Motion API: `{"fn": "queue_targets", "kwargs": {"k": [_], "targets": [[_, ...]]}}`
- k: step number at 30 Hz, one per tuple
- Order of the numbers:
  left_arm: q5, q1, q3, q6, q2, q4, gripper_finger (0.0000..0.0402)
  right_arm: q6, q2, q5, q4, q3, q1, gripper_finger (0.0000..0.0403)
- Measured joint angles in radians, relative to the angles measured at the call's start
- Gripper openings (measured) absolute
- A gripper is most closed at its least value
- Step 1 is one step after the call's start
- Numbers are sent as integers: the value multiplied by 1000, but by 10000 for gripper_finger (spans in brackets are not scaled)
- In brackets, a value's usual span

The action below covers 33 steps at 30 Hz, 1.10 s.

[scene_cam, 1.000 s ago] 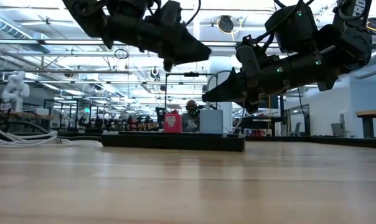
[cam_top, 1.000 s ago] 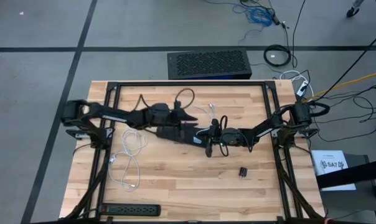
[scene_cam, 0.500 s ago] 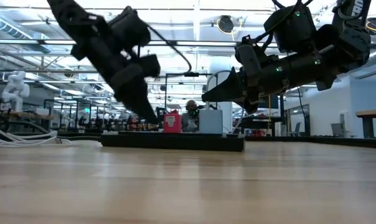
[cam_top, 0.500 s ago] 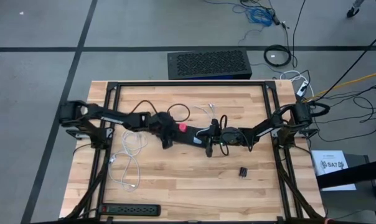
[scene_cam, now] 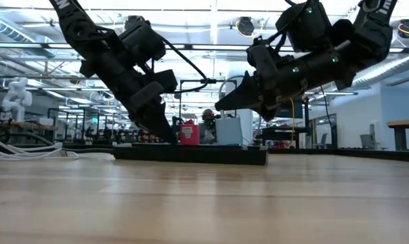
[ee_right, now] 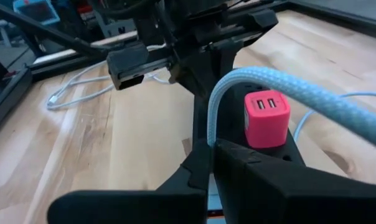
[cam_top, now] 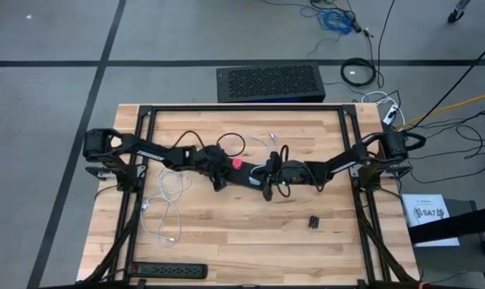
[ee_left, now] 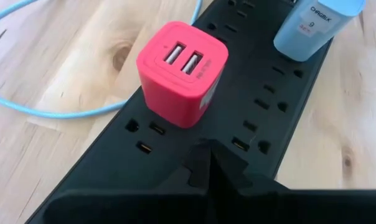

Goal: Insert USB
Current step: Insert the light blue USB cable into the light blue charger adapter

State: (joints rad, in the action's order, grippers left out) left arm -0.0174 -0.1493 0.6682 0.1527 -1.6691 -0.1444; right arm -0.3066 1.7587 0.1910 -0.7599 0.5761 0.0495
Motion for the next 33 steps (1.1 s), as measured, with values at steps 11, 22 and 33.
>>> {"fn": "queue_targets", "kwargs": {"k": [11, 22, 33], "targets": [[-2, 0, -3, -1, -5, -24, 6, -45, -99, -25, 175, -1, -24, 49], [-5, -1, -5, -1, -5, -26, 6, -47, -98, -57, 233, 33, -24, 146], [-5, -1, -5, -1, -5, -29, 6, -18, -218, -69, 498, 100, -21, 153]]}}
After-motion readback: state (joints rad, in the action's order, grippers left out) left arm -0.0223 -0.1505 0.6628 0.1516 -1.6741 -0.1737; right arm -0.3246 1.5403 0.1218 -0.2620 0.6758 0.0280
